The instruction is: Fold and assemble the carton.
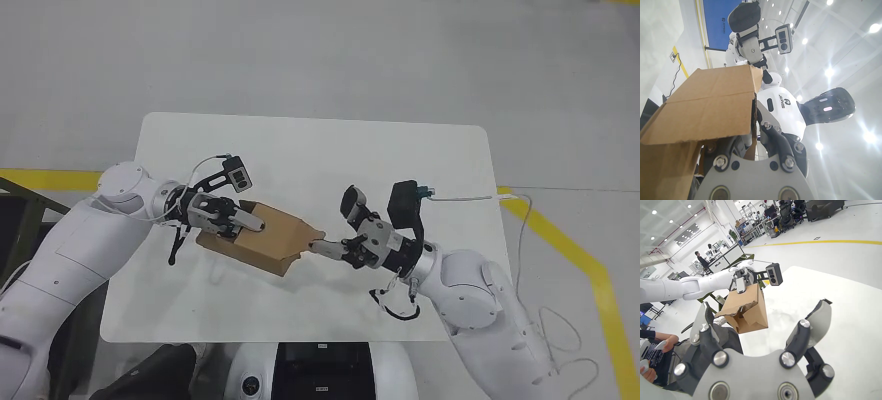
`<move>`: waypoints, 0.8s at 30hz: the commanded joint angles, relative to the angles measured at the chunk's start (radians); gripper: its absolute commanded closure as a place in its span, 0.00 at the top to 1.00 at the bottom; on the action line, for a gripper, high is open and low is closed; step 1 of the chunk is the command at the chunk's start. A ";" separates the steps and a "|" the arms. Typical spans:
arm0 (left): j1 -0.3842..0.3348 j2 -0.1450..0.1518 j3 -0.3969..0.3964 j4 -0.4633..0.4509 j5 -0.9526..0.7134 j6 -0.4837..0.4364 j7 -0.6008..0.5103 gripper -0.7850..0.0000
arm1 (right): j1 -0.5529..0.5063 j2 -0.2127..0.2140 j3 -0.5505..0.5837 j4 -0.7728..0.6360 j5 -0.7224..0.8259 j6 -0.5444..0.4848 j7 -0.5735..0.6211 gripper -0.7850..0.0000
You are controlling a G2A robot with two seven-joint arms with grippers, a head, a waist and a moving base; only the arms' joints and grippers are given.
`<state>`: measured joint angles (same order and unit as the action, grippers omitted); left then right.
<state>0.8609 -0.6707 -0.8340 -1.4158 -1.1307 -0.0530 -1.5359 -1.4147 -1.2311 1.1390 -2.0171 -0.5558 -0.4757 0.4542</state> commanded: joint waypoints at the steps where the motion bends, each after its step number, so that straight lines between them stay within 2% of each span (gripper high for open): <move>1: 0.000 0.001 -0.001 0.001 0.001 0.000 0.000 0.00 | 0.007 0.001 -0.001 -0.004 0.008 0.004 0.008 1.00; 11: 0.002 0.002 -0.002 -0.005 -0.002 -0.001 0.000 0.00 | 0.066 0.003 -0.021 0.007 -0.026 0.050 0.070 1.00; 17: 0.001 0.004 -0.006 -0.005 -0.005 0.000 0.000 0.00 | 0.053 0.007 -0.035 0.012 -0.064 0.062 0.095 1.00; 24: 0.002 0.005 -0.007 -0.010 -0.010 0.002 0.000 0.00 | 0.021 0.011 -0.054 0.005 -0.114 0.059 0.071 1.00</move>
<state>0.8629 -0.6653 -0.8408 -1.4256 -1.1407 -0.0506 -1.5359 -1.3891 -1.2203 1.0876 -2.0133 -0.6621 -0.4165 0.5296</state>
